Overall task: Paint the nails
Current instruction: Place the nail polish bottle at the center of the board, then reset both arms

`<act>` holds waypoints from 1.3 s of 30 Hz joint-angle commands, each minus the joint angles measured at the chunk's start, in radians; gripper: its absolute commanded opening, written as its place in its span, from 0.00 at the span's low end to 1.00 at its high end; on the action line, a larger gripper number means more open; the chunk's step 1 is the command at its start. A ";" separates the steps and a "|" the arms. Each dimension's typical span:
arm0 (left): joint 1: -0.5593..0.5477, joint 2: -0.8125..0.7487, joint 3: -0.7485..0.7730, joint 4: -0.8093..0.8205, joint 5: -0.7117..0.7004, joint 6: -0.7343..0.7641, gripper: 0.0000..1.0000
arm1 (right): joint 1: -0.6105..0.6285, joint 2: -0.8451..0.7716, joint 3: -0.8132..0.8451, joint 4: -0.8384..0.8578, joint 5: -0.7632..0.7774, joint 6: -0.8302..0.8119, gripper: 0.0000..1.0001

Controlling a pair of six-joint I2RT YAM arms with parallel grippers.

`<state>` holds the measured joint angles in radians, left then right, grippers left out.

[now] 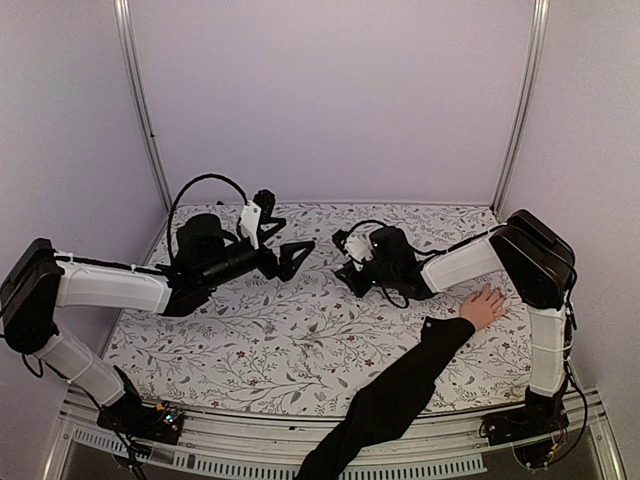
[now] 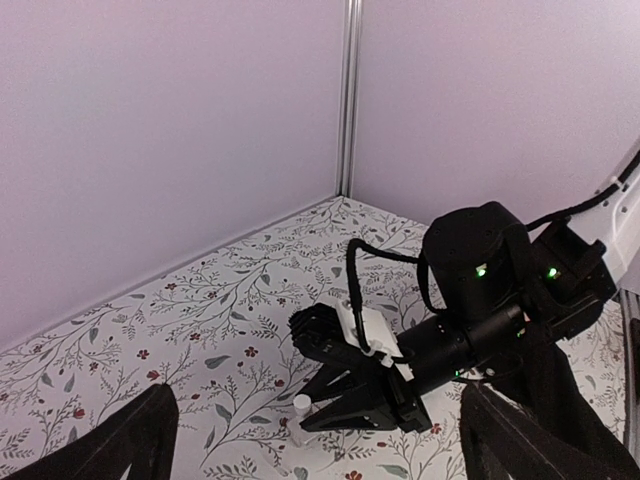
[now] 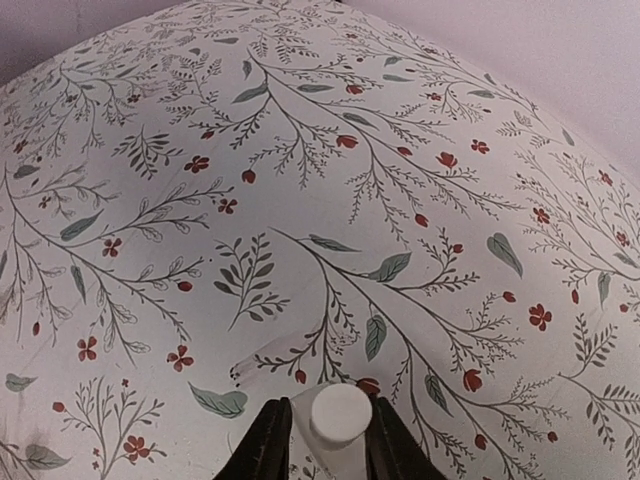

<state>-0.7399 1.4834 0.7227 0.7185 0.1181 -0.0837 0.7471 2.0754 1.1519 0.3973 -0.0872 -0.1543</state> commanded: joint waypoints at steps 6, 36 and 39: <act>0.014 -0.020 -0.011 -0.008 -0.015 -0.017 1.00 | 0.009 -0.072 -0.004 -0.033 -0.031 0.014 0.52; 0.163 0.121 0.422 -0.669 -0.339 -0.148 1.00 | -0.334 -0.695 -0.149 -0.339 -0.118 0.245 0.99; 0.185 0.103 0.387 -0.659 -0.352 -0.187 1.00 | -0.384 -0.749 -0.225 -0.313 -0.122 0.284 0.99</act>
<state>-0.5869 1.5955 1.1297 0.0929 -0.1757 -0.2264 0.4126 1.3884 0.9989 0.0879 -0.1780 0.0658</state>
